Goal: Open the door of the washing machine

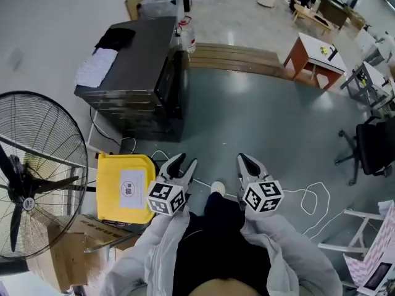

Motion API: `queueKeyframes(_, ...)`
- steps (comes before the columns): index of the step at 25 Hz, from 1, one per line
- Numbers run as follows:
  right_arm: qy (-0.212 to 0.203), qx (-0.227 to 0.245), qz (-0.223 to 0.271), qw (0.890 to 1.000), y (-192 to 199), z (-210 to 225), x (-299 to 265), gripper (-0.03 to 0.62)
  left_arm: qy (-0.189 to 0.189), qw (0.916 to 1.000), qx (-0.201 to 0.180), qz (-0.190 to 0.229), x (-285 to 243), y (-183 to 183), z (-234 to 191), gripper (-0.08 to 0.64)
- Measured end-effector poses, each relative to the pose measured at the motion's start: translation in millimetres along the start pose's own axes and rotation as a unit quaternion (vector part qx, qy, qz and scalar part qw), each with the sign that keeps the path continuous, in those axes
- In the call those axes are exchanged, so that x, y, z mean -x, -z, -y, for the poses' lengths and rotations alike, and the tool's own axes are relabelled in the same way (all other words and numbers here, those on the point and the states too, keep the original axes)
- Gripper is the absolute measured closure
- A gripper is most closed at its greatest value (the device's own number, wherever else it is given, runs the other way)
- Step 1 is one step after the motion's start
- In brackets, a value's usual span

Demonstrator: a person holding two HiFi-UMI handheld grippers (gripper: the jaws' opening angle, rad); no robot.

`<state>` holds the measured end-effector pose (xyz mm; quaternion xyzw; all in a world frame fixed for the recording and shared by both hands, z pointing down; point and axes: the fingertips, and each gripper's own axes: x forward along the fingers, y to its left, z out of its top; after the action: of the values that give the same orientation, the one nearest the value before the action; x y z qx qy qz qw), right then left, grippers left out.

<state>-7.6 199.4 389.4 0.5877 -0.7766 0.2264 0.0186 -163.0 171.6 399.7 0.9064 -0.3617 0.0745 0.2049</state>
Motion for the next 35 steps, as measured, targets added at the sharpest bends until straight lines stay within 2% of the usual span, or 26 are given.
queueKeyframes(6, -0.018, 0.012, -0.007, 1.0, -37.2, 44.0, -56.9, 0.583, -0.017, 0.9998, -0.003, 0.007, -70.1, -35.2, -28.6, 0.396)
queueKeyframes(13, -0.044, 0.015, -0.031, 0.998, -55.5, 84.4, -104.7, 0.583, -0.045, 0.9989, 0.007, 0.01, -128.7, -51.9, -47.7, 0.396)
queueKeyframes(25, -0.077, -0.001, -0.063, 0.995, -50.5, 99.8, -159.6, 0.583, -0.089, 0.9955, 0.02, -0.025, -166.1, -36.2, -84.2, 0.396)
queueKeyframes(31, -0.084, -0.006, -0.085, 0.993, -46.8, 120.9, -208.8, 0.583, -0.135, 0.9897, 0.022, -0.043, -203.4, -21.6, -136.2, 0.396)
queueKeyframes(35, -0.089, -0.004, -0.104, 0.991, -44.0, 134.5, -260.8, 0.583, -0.18, 0.9818, 0.029, -0.054, -232.6, -9.7, -188.4, 0.396)
